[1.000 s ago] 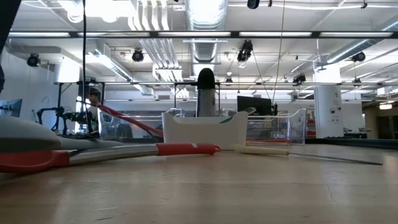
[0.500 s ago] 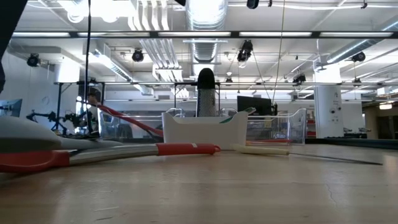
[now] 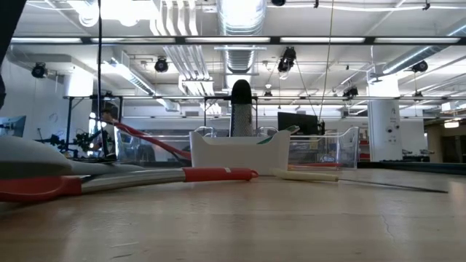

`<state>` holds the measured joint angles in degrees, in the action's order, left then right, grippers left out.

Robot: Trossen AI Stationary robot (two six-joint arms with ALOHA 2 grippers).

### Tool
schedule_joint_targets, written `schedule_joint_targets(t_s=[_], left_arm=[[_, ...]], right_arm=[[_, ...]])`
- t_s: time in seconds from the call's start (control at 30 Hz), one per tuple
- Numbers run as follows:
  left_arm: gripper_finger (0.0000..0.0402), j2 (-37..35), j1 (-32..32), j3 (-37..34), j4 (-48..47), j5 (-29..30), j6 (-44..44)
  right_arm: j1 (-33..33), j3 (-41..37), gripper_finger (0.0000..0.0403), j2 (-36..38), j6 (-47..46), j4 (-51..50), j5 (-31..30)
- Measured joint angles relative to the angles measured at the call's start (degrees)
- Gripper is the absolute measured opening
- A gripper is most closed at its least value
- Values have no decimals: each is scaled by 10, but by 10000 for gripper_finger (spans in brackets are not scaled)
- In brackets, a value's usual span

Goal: Pick & Place Kitchen Items
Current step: Put the black slotted spoon into the left transparent bin

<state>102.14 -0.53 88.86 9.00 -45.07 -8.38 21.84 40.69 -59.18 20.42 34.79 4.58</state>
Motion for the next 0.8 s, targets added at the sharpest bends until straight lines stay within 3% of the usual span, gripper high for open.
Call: schedule_joint_targets(t_s=[0.1,0.27,0.43,0.53,0.67,0.8], left_arm=[[21,-43,-1,0,-93,62,-33],[21,-147,0,0,-296,243,-71],[21,-240,-1,21,-558,522,-33],[21,-279,-9,47,-716,654,25],[21,-303,-29,88,-895,735,83],[21,-314,-46,99,-986,778,82]], right_arm=[[0,0,6,30,-13,-55,-35],[0,0,7,88,-57,-168,-78],[0,0,8,127,-116,-248,-78],[0,0,8,130,-128,-266,-78],[0,-1,8,125,-115,-268,-99],[0,-1,8,122,-110,-269,-137]])
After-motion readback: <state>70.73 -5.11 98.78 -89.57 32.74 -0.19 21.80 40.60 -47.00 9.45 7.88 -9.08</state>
